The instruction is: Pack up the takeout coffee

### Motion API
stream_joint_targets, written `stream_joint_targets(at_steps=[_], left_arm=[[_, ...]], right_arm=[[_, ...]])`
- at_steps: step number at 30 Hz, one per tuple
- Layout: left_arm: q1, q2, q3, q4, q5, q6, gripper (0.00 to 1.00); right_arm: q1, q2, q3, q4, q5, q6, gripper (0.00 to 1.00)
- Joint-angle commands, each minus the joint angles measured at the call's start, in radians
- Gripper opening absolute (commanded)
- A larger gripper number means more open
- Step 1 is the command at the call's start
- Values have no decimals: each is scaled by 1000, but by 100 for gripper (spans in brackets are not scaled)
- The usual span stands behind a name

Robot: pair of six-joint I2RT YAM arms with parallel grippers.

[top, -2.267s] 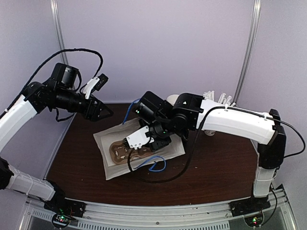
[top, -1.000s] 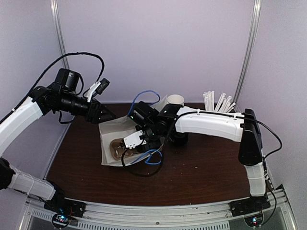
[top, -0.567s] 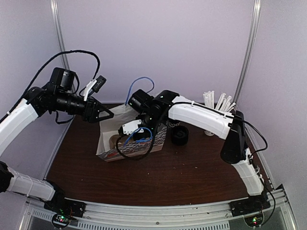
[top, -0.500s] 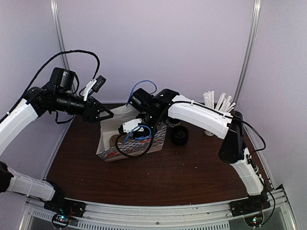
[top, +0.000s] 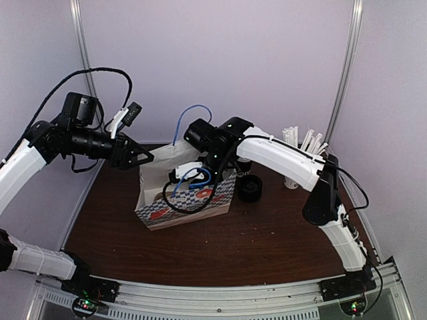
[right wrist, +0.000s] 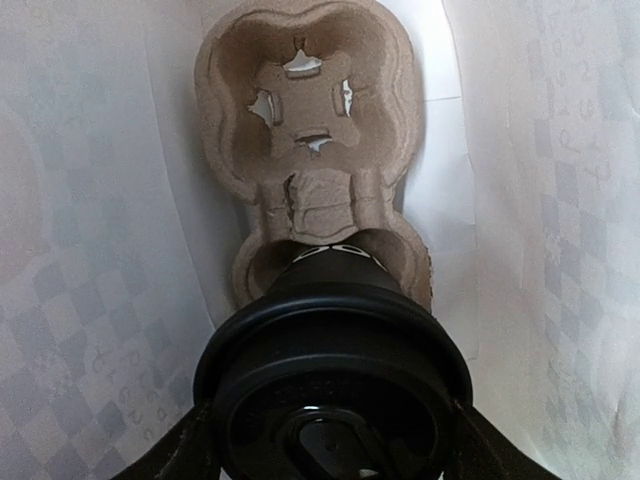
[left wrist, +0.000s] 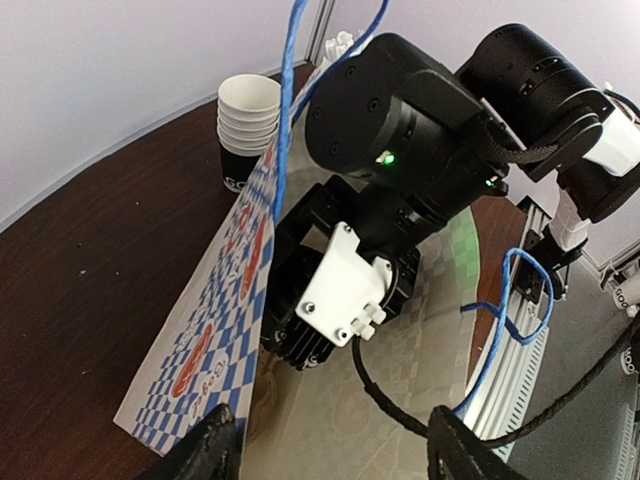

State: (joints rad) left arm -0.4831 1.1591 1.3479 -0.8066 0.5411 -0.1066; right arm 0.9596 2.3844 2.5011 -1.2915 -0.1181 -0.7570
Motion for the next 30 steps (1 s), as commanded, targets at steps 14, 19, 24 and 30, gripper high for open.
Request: stream_joint_targets(at_steps=[14, 19, 24, 30], left_arm=[[8, -4, 21, -48, 18, -51, 66], [8, 24, 39, -43, 49, -69, 66], [8, 31, 58, -55, 50, -75, 66], [8, 36, 57, -61, 45, -89, 66]], right_arm=[[99, -119, -156, -316, -161, 24, 60], [83, -67, -141, -287, -155, 32, 59], [55, -35, -185, -239, -157, 39, 56], [30, -45, -383, -102, -151, 52, 55]])
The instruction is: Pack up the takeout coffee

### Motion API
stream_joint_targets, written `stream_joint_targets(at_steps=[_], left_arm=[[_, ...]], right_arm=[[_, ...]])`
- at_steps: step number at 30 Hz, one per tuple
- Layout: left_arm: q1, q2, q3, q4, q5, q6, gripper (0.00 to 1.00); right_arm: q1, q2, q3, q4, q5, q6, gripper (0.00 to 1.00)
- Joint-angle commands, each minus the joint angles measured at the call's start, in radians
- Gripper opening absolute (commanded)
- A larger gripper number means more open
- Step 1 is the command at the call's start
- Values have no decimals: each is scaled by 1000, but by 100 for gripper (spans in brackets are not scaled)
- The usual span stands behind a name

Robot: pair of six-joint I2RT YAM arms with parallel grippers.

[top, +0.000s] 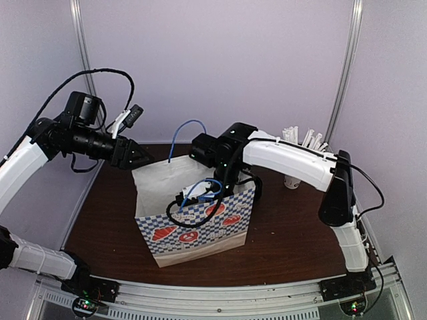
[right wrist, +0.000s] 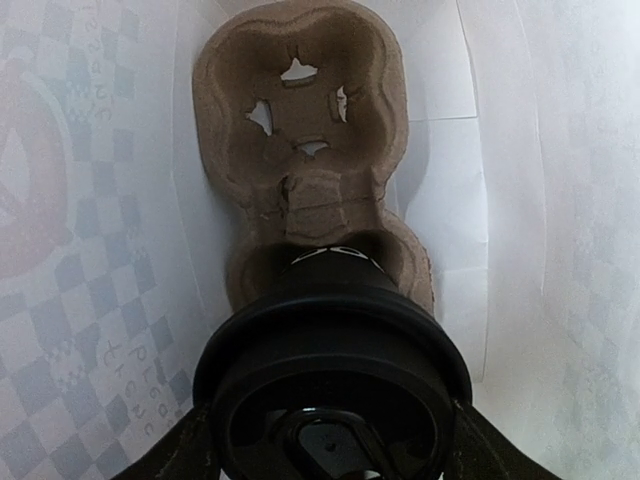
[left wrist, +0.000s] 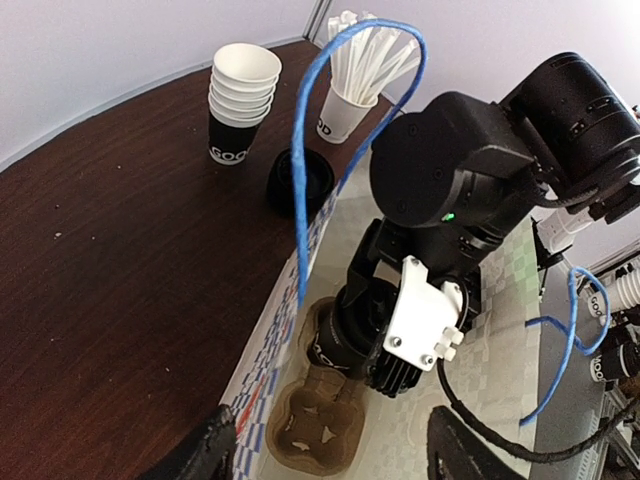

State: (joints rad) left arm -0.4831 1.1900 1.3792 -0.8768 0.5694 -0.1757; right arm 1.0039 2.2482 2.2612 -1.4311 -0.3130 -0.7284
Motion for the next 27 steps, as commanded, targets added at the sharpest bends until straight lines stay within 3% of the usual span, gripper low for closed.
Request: stream_joint_targets(at_steps=[1, 6, 13, 19, 24, 27], left_arm=[[7, 6, 25, 7, 20, -22, 66], [8, 5, 15, 7, 22, -27, 66], [6, 12, 28, 9, 40, -45, 66], [5, -20, 19, 9, 31, -55, 66], [5, -21, 15, 9, 24, -62, 65], [4, -21, 17, 9, 17, -63, 65]], right_arm=[[-15, 94, -164, 48, 41, 26, 55], [-19, 91, -218, 75, 16, 50, 56], [-27, 126, -169, 39, -11, 116, 56], [-27, 22, -380, 185, 16, 173, 55], [-21, 100, -201, 139, 77, 183, 55], [-21, 99, -185, 138, 101, 189, 57]])
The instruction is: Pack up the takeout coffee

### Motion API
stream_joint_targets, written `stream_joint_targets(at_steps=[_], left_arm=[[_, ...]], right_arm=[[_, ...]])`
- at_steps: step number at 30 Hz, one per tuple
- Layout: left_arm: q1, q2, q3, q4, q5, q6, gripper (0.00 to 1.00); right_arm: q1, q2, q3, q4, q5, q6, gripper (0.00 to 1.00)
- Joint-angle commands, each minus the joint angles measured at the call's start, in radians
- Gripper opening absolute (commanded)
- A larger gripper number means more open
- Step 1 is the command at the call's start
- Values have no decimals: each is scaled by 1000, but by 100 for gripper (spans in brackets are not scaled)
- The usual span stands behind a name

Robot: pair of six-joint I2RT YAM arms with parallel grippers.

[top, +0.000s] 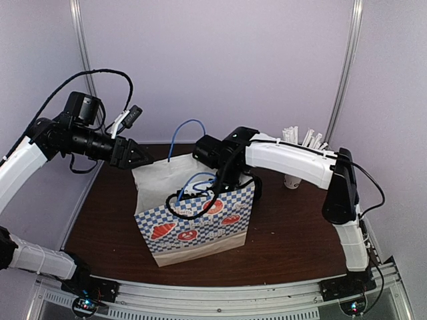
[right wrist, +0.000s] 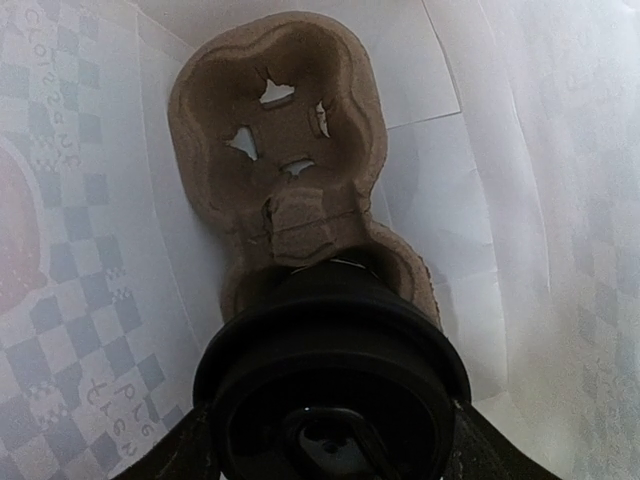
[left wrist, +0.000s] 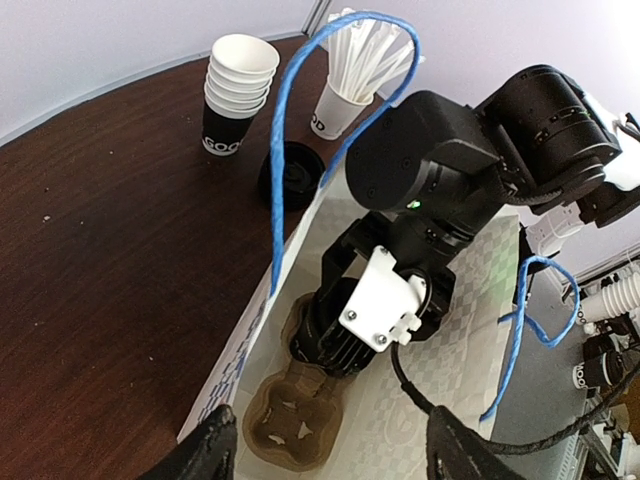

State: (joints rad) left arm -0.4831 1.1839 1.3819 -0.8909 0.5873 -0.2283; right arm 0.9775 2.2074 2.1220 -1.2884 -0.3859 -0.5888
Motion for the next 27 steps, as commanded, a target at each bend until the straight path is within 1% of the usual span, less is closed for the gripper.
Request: stream_joint_targets(at_steps=[1, 3, 6, 10, 12, 13, 14, 19, 27], left_arm=[[3, -14, 15, 23, 1, -11, 65], [3, -12, 14, 23, 3, -10, 65], [1, -4, 12, 24, -5, -10, 65], [-7, 4, 20, 24, -12, -1, 65], [-9, 3, 22, 23, -12, 0, 65], [-9, 2, 21, 24, -12, 2, 65], [-9, 1, 19, 23, -10, 2, 65], [-11, 6, 5, 24, -7, 8, 66], [-22, 86, 21, 24, -27, 47, 66]], right_arm=[[6, 125, -56, -3, 173, 49, 57], [6, 78, -89, 10, 158, 48, 60], [6, 19, -111, 34, 135, 55, 68], [6, -1, -70, 9, 124, 60, 76], [6, -2, -35, -20, 108, 62, 83], [6, -7, -21, -26, 97, 72, 93], [5, -17, -16, -22, 88, 89, 99], [33, -98, -37, 7, 121, 102, 100], [39, -189, -28, 10, 92, 87, 100]])
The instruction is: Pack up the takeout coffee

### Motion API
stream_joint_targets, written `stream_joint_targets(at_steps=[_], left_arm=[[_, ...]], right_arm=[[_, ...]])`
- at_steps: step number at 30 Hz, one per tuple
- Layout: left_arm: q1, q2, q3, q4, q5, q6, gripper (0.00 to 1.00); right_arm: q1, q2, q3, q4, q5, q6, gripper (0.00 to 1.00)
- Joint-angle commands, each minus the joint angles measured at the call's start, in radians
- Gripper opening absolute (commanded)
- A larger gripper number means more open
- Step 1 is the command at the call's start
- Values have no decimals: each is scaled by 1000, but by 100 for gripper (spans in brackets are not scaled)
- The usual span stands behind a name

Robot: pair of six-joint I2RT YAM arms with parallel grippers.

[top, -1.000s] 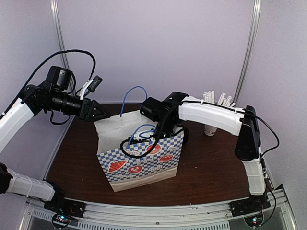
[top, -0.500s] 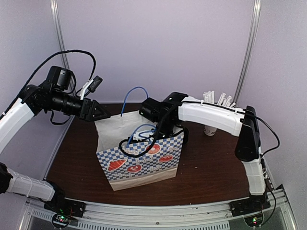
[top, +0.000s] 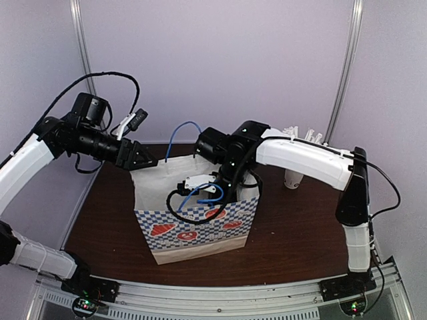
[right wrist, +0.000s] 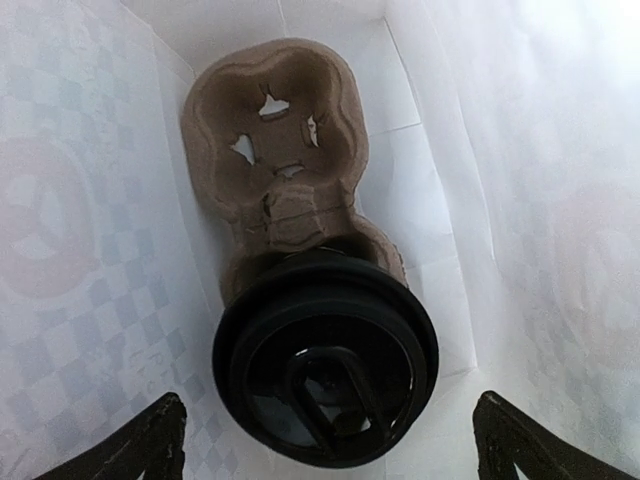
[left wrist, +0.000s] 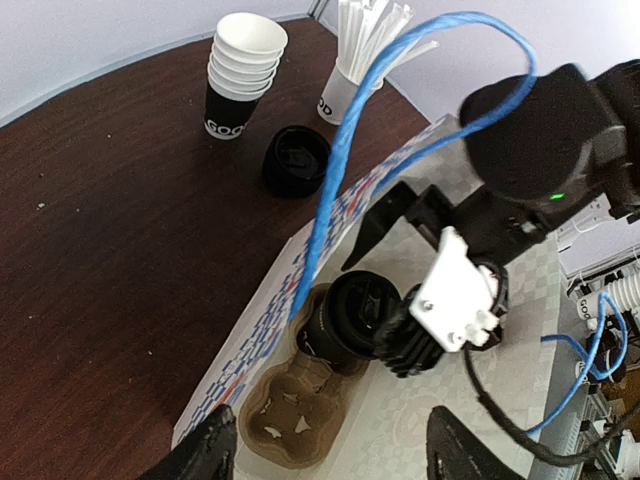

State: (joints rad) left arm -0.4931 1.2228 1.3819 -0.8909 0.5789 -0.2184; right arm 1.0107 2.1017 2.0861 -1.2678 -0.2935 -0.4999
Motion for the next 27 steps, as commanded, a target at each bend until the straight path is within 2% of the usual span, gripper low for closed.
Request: stream_joint_targets(at_steps=[1, 5, 13, 21, 27], left_arm=[[-17, 64, 30, 24, -19, 42, 66], [-44, 122, 62, 26, -24, 67, 65], [-54, 174, 110, 29, -54, 91, 53], [-55, 119, 205, 8, -54, 148, 53], [-54, 173, 255, -40, -100, 208, 56]], right_arm=[[6, -92, 11, -9, -5, -6, 100], [6, -118, 28, -15, -21, -15, 100], [2, -174, 94, -41, -98, -51, 100], [-40, -192, 237, -72, -204, -86, 100], [-44, -204, 333, -105, -228, -124, 100]])
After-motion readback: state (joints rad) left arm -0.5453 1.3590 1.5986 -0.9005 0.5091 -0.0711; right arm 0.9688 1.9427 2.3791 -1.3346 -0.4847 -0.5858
